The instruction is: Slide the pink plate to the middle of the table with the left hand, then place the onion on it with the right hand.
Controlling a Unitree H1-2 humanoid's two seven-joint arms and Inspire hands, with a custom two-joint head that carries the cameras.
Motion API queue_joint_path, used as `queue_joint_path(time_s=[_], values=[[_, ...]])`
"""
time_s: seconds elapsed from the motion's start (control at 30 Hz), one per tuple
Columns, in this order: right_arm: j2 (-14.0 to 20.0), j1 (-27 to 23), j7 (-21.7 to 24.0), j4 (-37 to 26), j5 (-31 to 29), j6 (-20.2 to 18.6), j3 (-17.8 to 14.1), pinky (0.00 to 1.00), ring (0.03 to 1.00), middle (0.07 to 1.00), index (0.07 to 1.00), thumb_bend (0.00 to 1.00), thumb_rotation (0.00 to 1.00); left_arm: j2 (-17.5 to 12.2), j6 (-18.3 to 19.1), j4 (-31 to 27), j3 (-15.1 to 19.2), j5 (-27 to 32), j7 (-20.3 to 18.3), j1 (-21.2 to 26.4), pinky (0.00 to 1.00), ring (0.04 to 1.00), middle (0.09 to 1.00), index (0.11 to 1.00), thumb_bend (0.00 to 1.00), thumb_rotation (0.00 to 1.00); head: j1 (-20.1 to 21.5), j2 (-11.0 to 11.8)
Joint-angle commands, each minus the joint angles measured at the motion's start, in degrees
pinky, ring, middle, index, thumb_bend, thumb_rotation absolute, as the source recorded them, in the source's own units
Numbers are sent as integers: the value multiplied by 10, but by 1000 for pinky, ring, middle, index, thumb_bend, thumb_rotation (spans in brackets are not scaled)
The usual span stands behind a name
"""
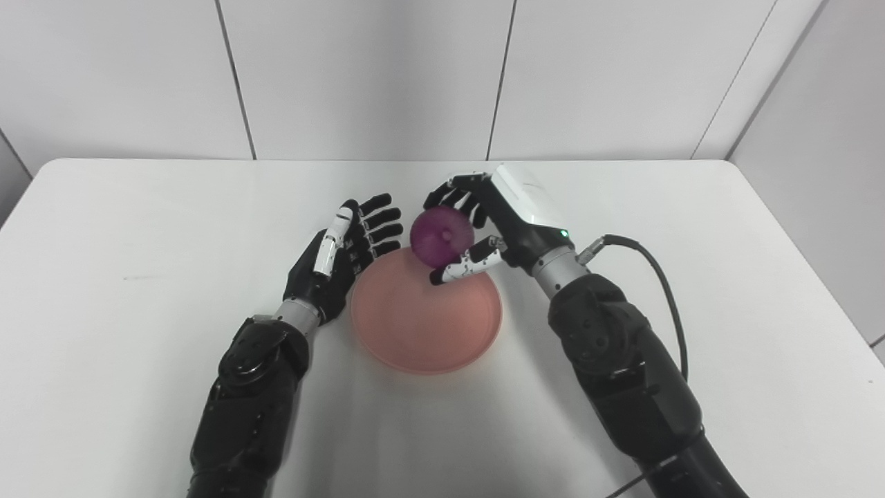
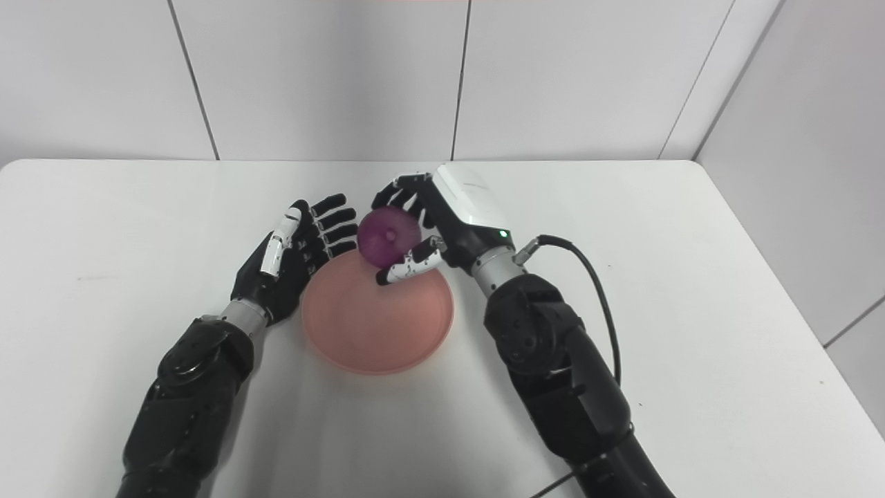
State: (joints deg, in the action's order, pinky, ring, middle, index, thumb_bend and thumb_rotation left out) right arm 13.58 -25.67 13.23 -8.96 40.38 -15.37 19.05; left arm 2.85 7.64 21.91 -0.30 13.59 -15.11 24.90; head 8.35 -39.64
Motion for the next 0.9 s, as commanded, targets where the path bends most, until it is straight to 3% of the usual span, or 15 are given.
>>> queue_joint_path(time_s=[0.0,0.87], values=[[-4,-29,-5,-7,5,16,-1,377,449,527,488,517,130,8,-4,-6,-1,0,4,7,779,810,814,790,348,1000,-2,-1],[-4,-1,-7,67,0,23,31,362,447,537,490,517,135,12,-14,-3,-1,-5,17,7,784,811,814,782,352,1000,-8,-5]])
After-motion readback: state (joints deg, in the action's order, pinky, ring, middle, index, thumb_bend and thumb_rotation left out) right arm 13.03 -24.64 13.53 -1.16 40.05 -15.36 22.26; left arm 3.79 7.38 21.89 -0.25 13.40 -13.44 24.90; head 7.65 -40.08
